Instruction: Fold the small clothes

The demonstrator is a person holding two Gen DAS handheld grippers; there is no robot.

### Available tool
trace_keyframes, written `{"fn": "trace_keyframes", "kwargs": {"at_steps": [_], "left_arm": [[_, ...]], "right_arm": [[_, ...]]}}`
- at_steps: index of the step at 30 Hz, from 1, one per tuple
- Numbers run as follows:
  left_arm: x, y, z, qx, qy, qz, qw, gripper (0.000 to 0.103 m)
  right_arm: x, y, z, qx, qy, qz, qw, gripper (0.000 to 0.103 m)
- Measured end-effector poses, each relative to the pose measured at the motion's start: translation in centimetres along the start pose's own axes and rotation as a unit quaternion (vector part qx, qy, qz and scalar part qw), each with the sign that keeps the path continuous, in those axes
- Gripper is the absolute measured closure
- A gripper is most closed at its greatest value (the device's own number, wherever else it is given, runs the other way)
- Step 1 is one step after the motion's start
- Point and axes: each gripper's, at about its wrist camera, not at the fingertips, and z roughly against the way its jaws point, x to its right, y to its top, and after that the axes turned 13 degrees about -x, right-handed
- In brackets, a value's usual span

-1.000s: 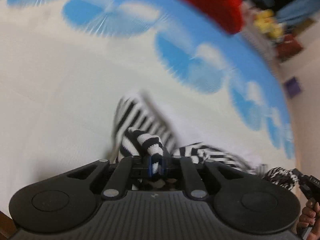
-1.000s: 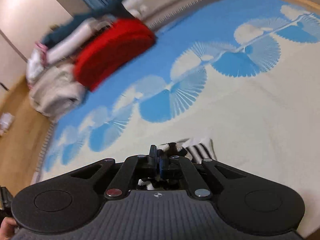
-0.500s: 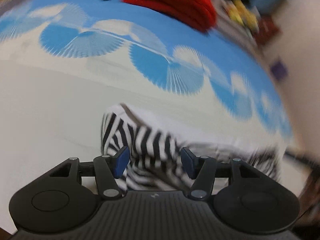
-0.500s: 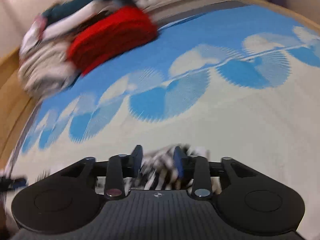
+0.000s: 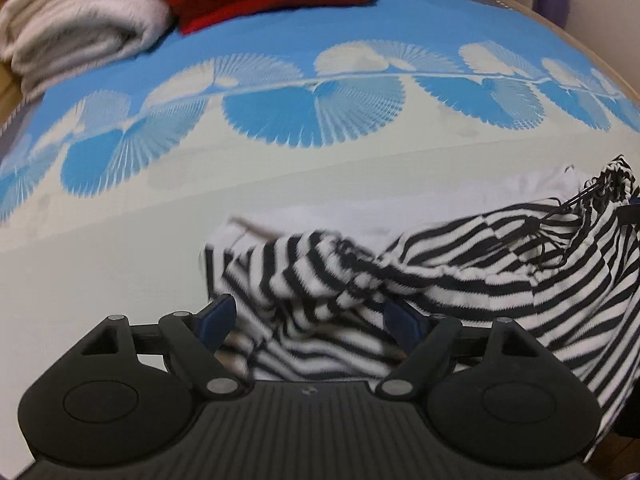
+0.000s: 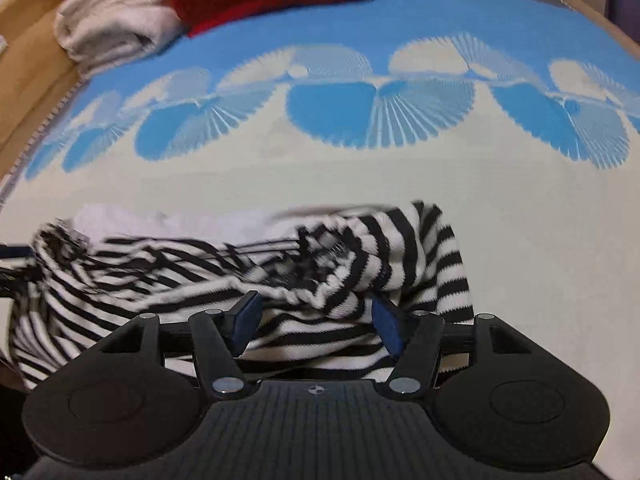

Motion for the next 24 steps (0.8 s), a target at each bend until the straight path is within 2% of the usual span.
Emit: {"fn": "trace_keyframes", "kwargs": {"at_steps": [2,4,5,6,7,9,11,13,16,20,24], "left_arm": [[0.9,0.6,-0.1,0.007,0.007,-0.016,0.9998,0.02],[1.5,1.3,-0.5,0.003,0.006,-0.032,0.9995,0.035],[1.7,1.6,-0.8,-0.005,0.006,-0.039,0.9992,0.064],[1.7,2.0,-1.3,-0.016,0.011,-0.04,0.999,0.094],[1.3,2.5,-1.5,-0.024,0.016,-0.027,0.9992,0.096],[-0.8,3.4,-1.0,-0.004,0.012,0.044,0.999,0.097],[-3.5,4.1,0.3,0.044,-0.005,0.123,0.9915,0.097],[-5.0,4.7,0.7,0.071,-0.013,0.162,0.9841,0.097],[-5.1,6.0,-0.5,0.063,-0.01,0.165,0.9842,0.097],[-5.8,7.4,-2.5,0.047,-0.011,0.179,0.9826,0.097],[-6.3,8.3,-4.1,0.032,-0.009,0.192,0.9808,0.097]], "right_arm": [[0.0,0.5,-0.4,0.001,-0.003,-0.002,1.0,0.048],[0.0,1.0,-0.8,0.005,-0.006,-0.006,1.0,0.067],[0.0,1.3,-0.9,0.009,-0.008,-0.008,1.0,0.07],[0.0,1.7,-1.0,0.013,-0.006,-0.009,1.0,0.08],[0.0,2.1,-1.0,0.018,-0.005,-0.01,1.0,0.095],[0.1,2.8,-0.4,0.045,-0.006,-0.021,0.999,0.098],[0.7,3.7,1.2,0.102,0.014,-0.053,0.993,0.099],[1.1,4.5,2.3,0.15,0.038,-0.074,0.985,0.1],[0.7,6.1,1.9,0.168,0.029,-0.083,0.982,0.099],[0.6,8.2,-0.4,0.142,0.017,-0.104,0.984,0.099],[0.5,9.9,-2.4,0.135,-0.005,-0.094,0.986,0.1]]}}
